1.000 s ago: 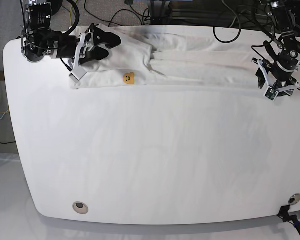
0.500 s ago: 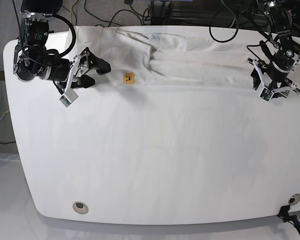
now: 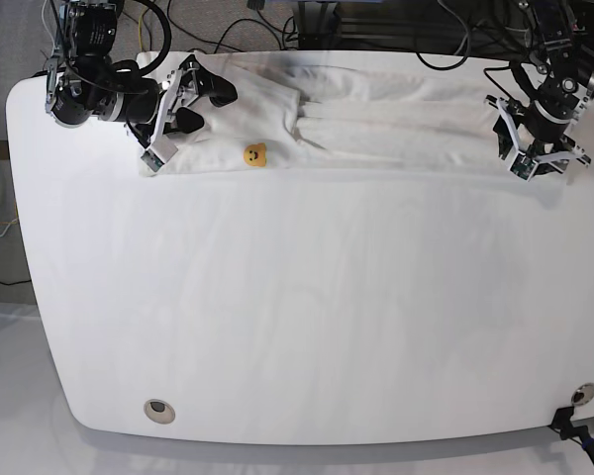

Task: Fold the T-shirt properly
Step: 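Grasp the folded strip's ends with both grippers, then pull the strip ends toward each other, folding it in half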

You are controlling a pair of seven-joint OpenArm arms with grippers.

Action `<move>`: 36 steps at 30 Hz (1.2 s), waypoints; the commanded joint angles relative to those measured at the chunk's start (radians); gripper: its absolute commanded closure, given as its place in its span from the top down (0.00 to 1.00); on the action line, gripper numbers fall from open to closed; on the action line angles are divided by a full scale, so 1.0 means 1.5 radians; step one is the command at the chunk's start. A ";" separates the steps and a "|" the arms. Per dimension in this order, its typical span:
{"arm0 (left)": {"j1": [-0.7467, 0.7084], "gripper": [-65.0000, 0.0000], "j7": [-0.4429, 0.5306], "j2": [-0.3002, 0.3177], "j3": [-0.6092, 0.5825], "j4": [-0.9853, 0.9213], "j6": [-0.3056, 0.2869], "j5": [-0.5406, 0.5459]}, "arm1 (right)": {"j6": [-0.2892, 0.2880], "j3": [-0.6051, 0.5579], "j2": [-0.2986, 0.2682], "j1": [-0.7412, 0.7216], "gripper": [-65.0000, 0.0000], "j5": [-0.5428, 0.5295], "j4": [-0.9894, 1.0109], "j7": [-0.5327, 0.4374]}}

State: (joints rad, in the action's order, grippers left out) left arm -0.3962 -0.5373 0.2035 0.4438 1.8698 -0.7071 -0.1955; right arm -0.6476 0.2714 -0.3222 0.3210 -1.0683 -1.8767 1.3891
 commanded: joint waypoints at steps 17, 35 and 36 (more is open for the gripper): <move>-0.006 0.00 0.013 -0.026 0.002 -0.018 0.006 0.003 | -0.007 0.004 0.008 -0.026 0.00 0.070 0.105 -0.025; -0.005 0.00 0.076 -0.022 0.002 -0.171 0.006 0.002 | -0.008 -0.057 0.008 -0.033 0.00 0.147 0.228 -0.116; -0.005 0.00 0.076 -0.022 0.002 -0.169 0.006 0.002 | -0.008 -0.057 0.008 -0.033 0.00 0.146 0.227 -0.116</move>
State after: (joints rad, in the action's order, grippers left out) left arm -0.3931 -0.3542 0.1677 0.4507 1.6226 -0.6819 -0.1566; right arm -0.6739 0.1879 -0.2989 0.2665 -0.9283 -1.5375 1.1786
